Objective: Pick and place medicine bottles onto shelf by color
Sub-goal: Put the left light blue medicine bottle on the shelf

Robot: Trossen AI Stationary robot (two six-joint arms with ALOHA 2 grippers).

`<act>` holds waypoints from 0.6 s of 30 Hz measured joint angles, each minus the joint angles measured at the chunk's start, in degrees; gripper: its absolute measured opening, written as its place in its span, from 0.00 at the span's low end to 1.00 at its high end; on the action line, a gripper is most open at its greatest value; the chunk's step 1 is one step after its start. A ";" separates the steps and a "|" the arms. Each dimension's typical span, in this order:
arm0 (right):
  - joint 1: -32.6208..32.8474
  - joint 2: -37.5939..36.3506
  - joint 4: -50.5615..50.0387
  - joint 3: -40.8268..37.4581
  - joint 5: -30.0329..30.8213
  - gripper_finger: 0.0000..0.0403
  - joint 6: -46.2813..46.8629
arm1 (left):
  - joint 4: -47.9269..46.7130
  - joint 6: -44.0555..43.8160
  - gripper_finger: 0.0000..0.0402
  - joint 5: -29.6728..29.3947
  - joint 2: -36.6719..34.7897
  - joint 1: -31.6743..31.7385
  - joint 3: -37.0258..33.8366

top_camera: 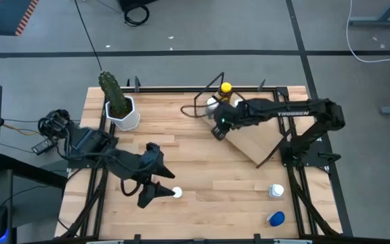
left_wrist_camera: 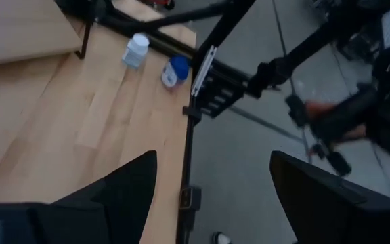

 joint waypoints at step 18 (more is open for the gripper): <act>-4.84 -0.08 9.99 -11.22 -2.26 0.46 5.24 | -5.86 -0.20 0.73 -1.60 -4.34 -1.21 0.00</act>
